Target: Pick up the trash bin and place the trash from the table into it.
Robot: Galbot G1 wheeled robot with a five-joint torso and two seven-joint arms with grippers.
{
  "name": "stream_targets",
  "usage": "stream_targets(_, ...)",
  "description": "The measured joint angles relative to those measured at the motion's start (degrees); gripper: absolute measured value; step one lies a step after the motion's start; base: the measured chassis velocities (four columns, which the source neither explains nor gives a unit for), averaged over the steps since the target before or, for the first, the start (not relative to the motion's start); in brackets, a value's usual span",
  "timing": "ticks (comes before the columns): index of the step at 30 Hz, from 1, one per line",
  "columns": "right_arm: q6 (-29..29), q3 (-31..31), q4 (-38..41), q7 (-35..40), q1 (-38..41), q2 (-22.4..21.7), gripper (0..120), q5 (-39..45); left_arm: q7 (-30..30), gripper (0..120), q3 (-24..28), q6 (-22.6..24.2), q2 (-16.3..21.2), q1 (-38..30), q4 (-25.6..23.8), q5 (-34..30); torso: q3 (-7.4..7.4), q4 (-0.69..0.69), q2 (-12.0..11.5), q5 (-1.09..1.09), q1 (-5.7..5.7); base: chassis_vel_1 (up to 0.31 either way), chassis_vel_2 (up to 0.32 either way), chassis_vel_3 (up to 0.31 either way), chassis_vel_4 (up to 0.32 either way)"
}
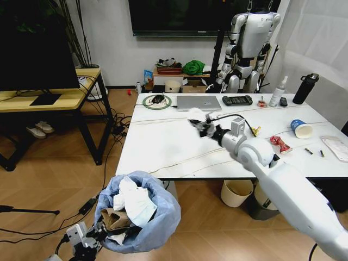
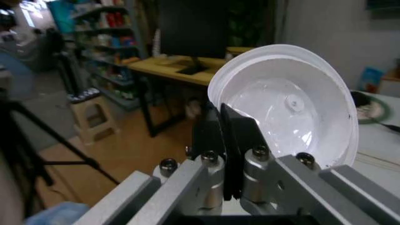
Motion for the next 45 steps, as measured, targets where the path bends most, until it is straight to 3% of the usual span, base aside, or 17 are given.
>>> stream_targets(7,0.3,-8.4,10.3,2.4,0.0,-0.3,0,3.2,0.0,0,0.0,0.1,0.0,0.4,0.0,0.1,-0.01,-0.01,0.0,-0.01,0.0,0.0,0.0,0.0,0.0)
stream_targets(13,-5.2,-23.4,16.1,9.7,5.2,1.8,0,5.5,-0.2,0,0.0,0.5,-0.3,1.0,-0.7,0.6,0.0,0.0,0.0,-0.02,0.0,0.0,0.0,0.0,0.0)
stream_targets(19,-14.0,-26.8,15.6,18.4,8.8,5.2,0,9.7,-0.3,0,-0.3,0.7,-0.2,1.1,-1.2,0.7,0.01,0.01,0.0,-0.03,0.0,0.0,0.0,0.0,0.0)
stream_targets(25,-18.2,-29.2,15.7,23.5,7.6,5.0,0,10.8,-0.9,0,-0.3,0.9,-0.2,0.6,-1.2,0.7,0.0,-0.01,0.0,-0.02,0.0,0.0,0.0,0.0,0.0)
stream_targets(45,-19.5,-34.8,9.4,30.7,3.3,7.4,0,7.9,-1.0,0,1.8,1.1,-1.2,1.2,-2.4,2.0,0.0,0.0,0.0,-0.02,0.0,0.0,0.0,0.0,0.0)
